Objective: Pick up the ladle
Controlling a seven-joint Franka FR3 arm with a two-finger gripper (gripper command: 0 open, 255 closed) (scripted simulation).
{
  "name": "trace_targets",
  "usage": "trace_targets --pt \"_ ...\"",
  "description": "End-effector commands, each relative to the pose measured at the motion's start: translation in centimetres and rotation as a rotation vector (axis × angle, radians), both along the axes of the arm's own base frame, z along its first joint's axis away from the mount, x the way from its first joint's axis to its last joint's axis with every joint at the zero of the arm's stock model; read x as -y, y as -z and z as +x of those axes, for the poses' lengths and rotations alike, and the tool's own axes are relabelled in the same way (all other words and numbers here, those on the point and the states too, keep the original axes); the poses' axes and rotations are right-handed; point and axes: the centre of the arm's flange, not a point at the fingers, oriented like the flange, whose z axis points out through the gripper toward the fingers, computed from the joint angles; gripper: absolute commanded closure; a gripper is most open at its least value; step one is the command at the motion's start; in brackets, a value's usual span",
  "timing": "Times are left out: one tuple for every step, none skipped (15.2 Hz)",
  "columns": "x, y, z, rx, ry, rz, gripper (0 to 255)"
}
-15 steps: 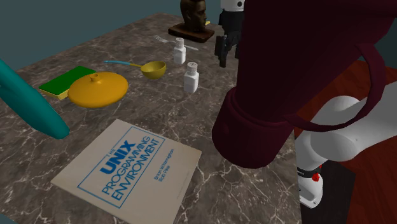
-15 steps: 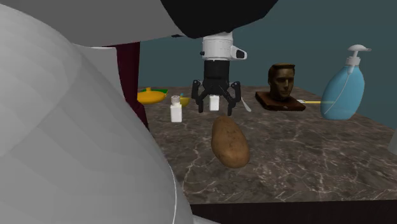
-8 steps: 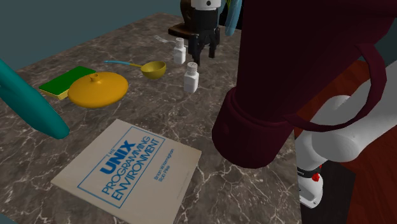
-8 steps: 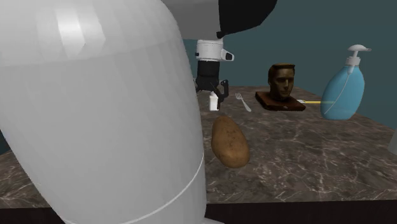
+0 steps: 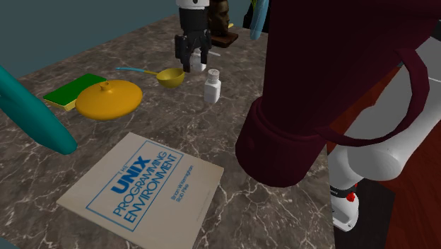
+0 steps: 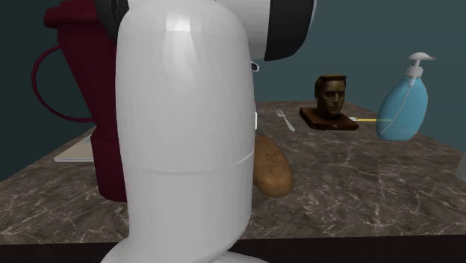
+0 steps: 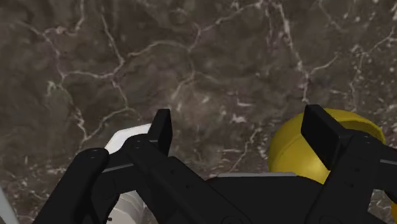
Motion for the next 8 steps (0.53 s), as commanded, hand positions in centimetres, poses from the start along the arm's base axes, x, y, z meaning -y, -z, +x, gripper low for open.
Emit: trace_targets --pt "-2.1 -0.1 1.8 0.002 -0.031 0.019 0" --pt "-3.1 -0.1 2.6 0.003 -0.046 0.028 0" --pt "-4.0 -0.1 3.5 0.004 -0.061 0.036 0" --pt "-4.9 -0.1 4.3 0.005 -0.076 0.045 0" --pt "-5.9 -0.1 5.0 0.006 -0.091 0.054 0" --pt "-6.9 -0.2 5.8 0.007 -0.106 0.063 0" --pt "-7.9 -0.2 6.6 0.008 -0.121 0.072 0" --pt "-8.9 -0.3 7.3 0.009 -0.136 0.081 0"
